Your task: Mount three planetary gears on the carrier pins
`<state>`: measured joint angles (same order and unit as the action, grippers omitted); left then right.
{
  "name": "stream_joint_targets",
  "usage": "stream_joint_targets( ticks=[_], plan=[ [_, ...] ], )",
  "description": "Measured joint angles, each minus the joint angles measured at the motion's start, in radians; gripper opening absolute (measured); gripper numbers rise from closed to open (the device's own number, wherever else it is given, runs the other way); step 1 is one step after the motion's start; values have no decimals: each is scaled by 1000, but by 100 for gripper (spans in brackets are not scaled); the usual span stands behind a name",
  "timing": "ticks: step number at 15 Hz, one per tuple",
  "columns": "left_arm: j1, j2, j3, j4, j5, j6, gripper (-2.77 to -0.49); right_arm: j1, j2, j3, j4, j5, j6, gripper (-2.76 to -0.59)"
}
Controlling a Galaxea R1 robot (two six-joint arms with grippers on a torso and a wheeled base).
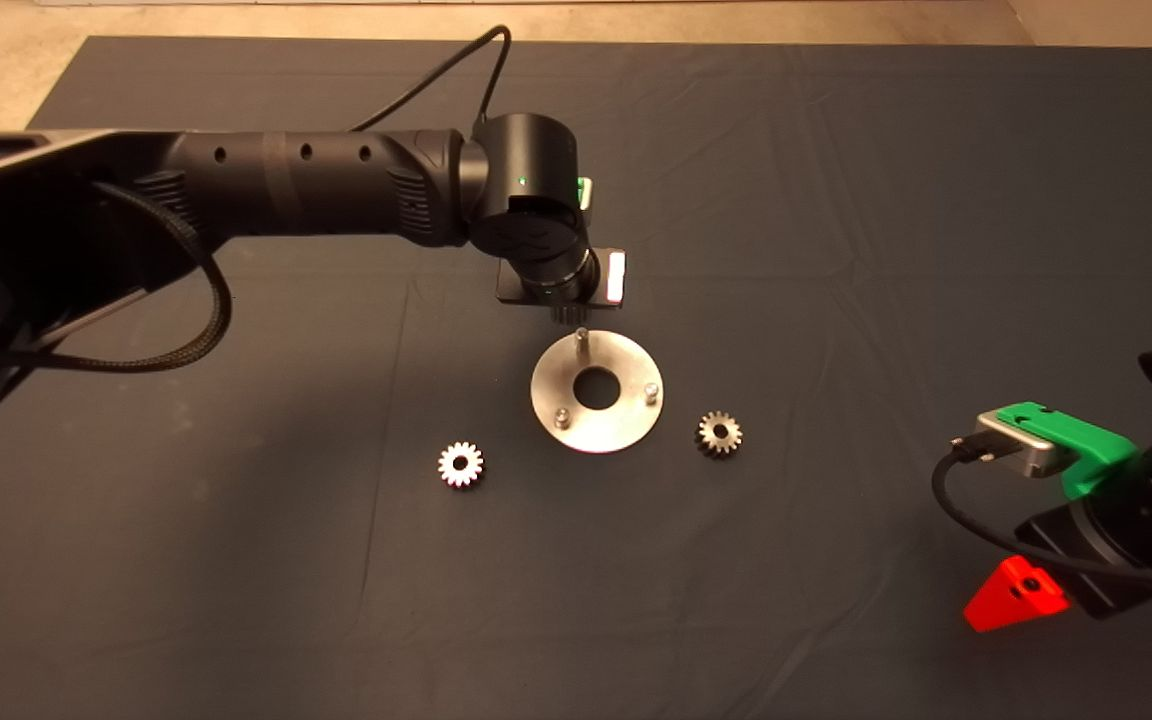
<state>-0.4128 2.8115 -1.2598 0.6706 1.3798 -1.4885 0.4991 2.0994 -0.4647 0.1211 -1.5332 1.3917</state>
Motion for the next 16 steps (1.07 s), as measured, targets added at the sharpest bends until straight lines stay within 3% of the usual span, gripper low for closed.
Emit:
stream_joint_targets(
  ticks=[2, 4, 6, 8, 9, 16],
  plan=[
    [0, 0, 0, 11, 0, 0, -238, 0, 0, 0, 0, 0, 0, -63],
    [11, 1, 0, 47, 0, -1, -238, 0, 0, 0, 0, 0, 0, -63],
    [40, 7, 0, 105, 0, -4, -238, 0, 0, 0, 0, 0, 0, -63],
    [76, 9, 0, 138, 19, -5, -238, 0, 0, 0, 0, 0, 0, -63],
    [83, 9, 1, 161, 24, -11, -238, 0, 0, 0, 0, 0, 0, -63],
    [83, 9, 27, 166, 42, -11, -238, 0, 0, 0, 0, 0, 0, -63]
  ],
)
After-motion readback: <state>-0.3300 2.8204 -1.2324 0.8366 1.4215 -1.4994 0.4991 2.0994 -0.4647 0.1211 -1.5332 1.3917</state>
